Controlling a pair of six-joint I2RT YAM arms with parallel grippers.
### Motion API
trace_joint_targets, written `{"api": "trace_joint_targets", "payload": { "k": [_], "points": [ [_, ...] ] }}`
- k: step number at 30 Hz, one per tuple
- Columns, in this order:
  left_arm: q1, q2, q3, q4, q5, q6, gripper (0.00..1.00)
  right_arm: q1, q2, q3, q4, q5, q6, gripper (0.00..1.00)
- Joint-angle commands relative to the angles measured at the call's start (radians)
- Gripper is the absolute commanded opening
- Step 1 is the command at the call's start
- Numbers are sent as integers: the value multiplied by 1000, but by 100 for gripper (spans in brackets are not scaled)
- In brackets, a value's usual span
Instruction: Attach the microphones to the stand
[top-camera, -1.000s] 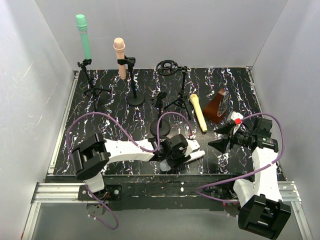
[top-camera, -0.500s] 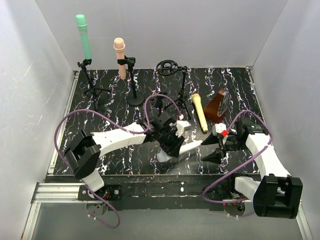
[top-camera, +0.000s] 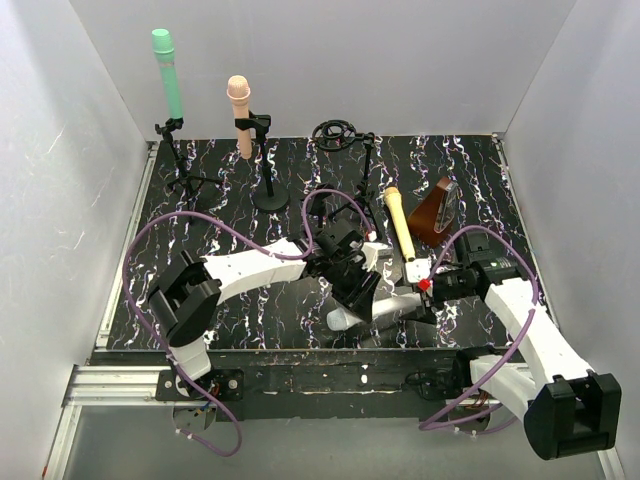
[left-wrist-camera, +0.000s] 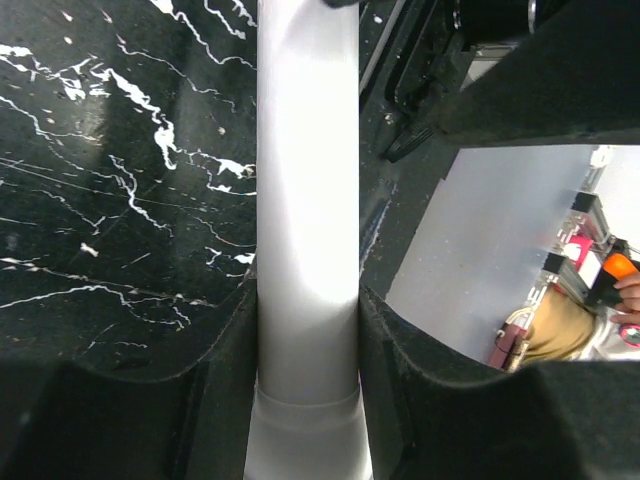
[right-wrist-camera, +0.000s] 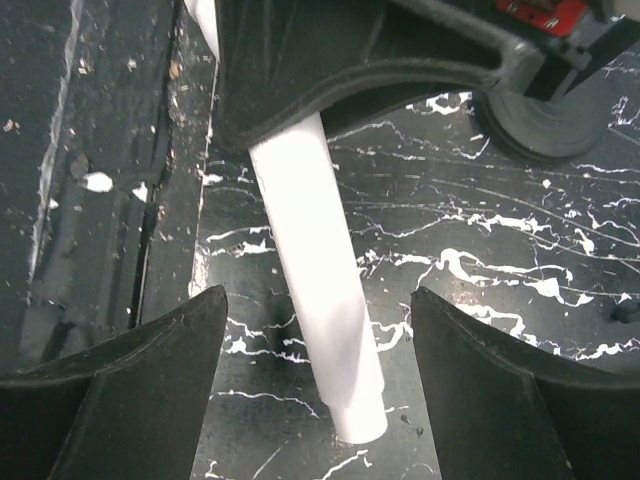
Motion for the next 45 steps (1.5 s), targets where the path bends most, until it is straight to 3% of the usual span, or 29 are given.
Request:
{"api": "trace_joint_targets", "payload": {
  "k": [1, 21, 29, 37, 42, 45],
  "points": [
    [-1, -6, 59, 4, 90, -31, 0, 47, 9, -36, 70, 89, 20, 80],
    [-1, -25, 68, 41, 170, -57, 0, 144, 21, -102, 87, 95, 9, 74],
    [-1, -22, 76, 38, 171, -57, 0, 156, 21, -103, 78, 88, 12, 65],
    [-1, -8, 114, -31, 136, -34, 0, 170, 19, -94, 49, 108, 9, 46],
    [-1, -6, 146, -66, 107, -30, 2, 181, 33, -74, 26, 94, 24, 20],
    [-1, -15, 165, -79, 72, -40, 13, 182, 33, -62, 24, 80, 49, 6]
  ]
}}
